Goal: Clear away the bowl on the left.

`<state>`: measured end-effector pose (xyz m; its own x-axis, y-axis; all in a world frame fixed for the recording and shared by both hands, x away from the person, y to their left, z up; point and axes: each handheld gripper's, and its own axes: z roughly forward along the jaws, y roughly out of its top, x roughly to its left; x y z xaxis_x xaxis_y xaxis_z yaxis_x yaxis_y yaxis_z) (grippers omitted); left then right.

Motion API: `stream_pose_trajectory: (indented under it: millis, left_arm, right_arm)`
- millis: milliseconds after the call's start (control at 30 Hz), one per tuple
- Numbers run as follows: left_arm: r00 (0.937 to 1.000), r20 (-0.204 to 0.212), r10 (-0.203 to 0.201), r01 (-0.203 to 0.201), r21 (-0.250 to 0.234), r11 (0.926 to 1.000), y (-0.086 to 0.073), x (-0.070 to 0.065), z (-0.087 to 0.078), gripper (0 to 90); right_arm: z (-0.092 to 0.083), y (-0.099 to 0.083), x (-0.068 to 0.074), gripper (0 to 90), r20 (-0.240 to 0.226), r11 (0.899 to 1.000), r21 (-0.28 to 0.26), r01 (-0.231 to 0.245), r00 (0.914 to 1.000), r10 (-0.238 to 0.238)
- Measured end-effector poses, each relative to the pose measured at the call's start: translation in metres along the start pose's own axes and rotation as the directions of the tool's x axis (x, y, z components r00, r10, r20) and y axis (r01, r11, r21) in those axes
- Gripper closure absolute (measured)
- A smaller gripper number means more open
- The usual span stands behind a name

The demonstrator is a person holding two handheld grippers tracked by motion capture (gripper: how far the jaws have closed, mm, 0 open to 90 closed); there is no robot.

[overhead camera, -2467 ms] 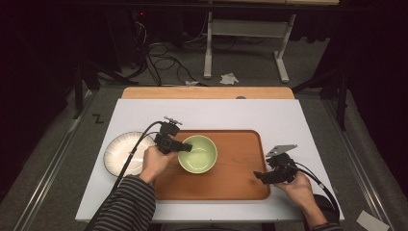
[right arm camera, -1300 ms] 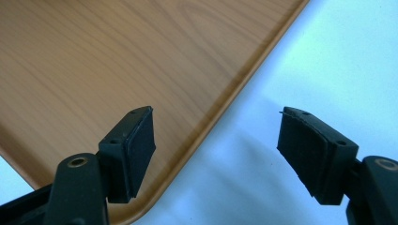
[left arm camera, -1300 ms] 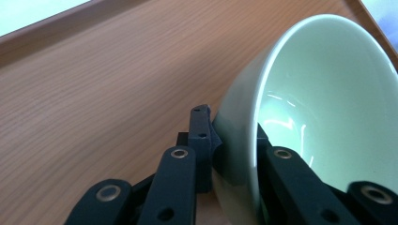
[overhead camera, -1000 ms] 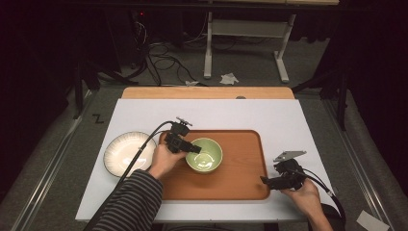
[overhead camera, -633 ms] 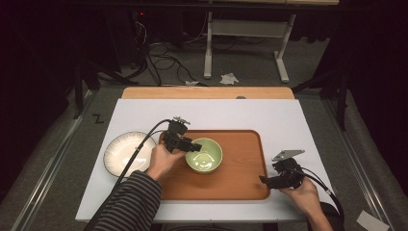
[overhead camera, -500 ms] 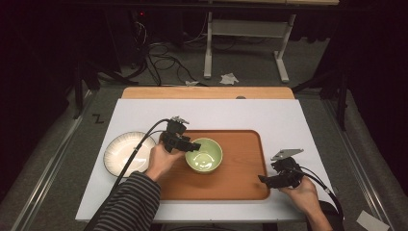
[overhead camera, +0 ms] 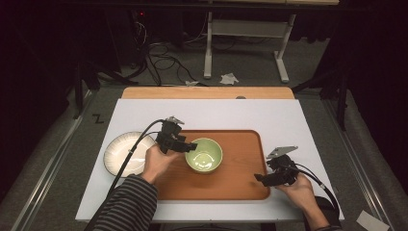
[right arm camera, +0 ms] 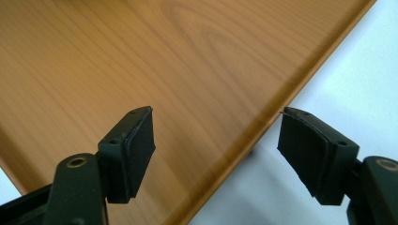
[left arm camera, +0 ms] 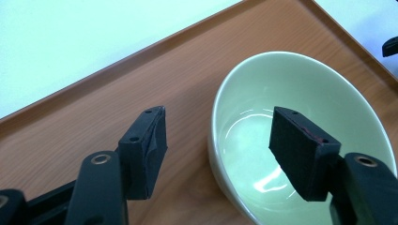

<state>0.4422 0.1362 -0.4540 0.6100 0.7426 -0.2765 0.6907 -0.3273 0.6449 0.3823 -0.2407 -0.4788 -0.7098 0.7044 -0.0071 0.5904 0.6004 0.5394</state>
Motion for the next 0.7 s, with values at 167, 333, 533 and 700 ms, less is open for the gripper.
stream_pose_trajectory:
  millis: [167,333,533,700]
  left_arm:
    - [1.0,-0.004,-0.004,0.004,-0.009,1.0,-0.002,0.003,-0.006,36.7]
    - [0.9999,-0.013,-0.006,0.005,-0.023,0.9997,-0.006,0.003,-0.014,36.4]
    - [0.9995,-0.026,-0.016,0.015,-0.047,0.9988,-0.012,0.005,-0.025,36.6]
    - [0.9985,-0.046,-0.029,0.026,-0.064,0.9976,-0.017,0.007,-0.033,36.6]
  right_arm:
    - [0.002,0.003,0.0,29.0,-0.009,1.0,-0.01,0.006,0.9999,-0.006]
    - [0.003,0.005,0.0,29.0,-0.016,1.0,-0.014,0.006,0.9999,-0.006]
    - [0.005,0.009,0.0,29.1,-0.022,1.0,-0.02,0.023,0.9995,-0.023]
    - [0.006,0.012,0.001,29.1,-0.028,0.999,-0.023,0.027,0.9992,-0.028]
